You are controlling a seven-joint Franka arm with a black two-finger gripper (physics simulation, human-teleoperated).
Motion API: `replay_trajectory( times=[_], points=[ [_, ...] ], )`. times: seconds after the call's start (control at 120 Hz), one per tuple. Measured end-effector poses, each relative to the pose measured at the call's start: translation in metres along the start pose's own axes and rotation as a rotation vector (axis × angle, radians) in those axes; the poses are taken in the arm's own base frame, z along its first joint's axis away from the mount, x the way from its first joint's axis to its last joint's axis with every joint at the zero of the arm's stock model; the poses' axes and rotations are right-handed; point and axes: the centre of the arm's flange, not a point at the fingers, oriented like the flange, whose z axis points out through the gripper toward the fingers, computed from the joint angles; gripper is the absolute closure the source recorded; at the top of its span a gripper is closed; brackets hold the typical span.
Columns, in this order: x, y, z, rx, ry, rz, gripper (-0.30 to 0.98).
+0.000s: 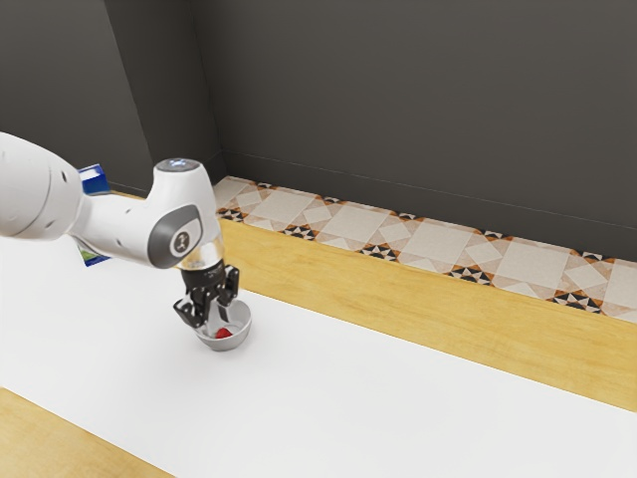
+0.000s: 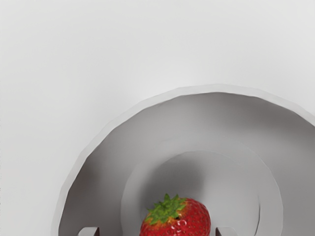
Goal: Take strawberry from the bowl
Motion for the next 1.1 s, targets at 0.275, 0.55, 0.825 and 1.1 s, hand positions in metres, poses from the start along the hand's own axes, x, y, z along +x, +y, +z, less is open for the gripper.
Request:
replay_trajectory(
  times=[0.275,0.55,0.825,1.1],
  points=[
    [-0.004,0.007,0.012,0.005,0.006,-0.003,0.43],
    [-0.003,0.011,0.016,0.006,0.010,-0.009,0.44],
    [-0.002,0.014,0.018,0.005,0.012,-0.011,0.45],
    [-0.007,0.017,0.022,0.010,0.012,-0.005,0.45]
  ],
)
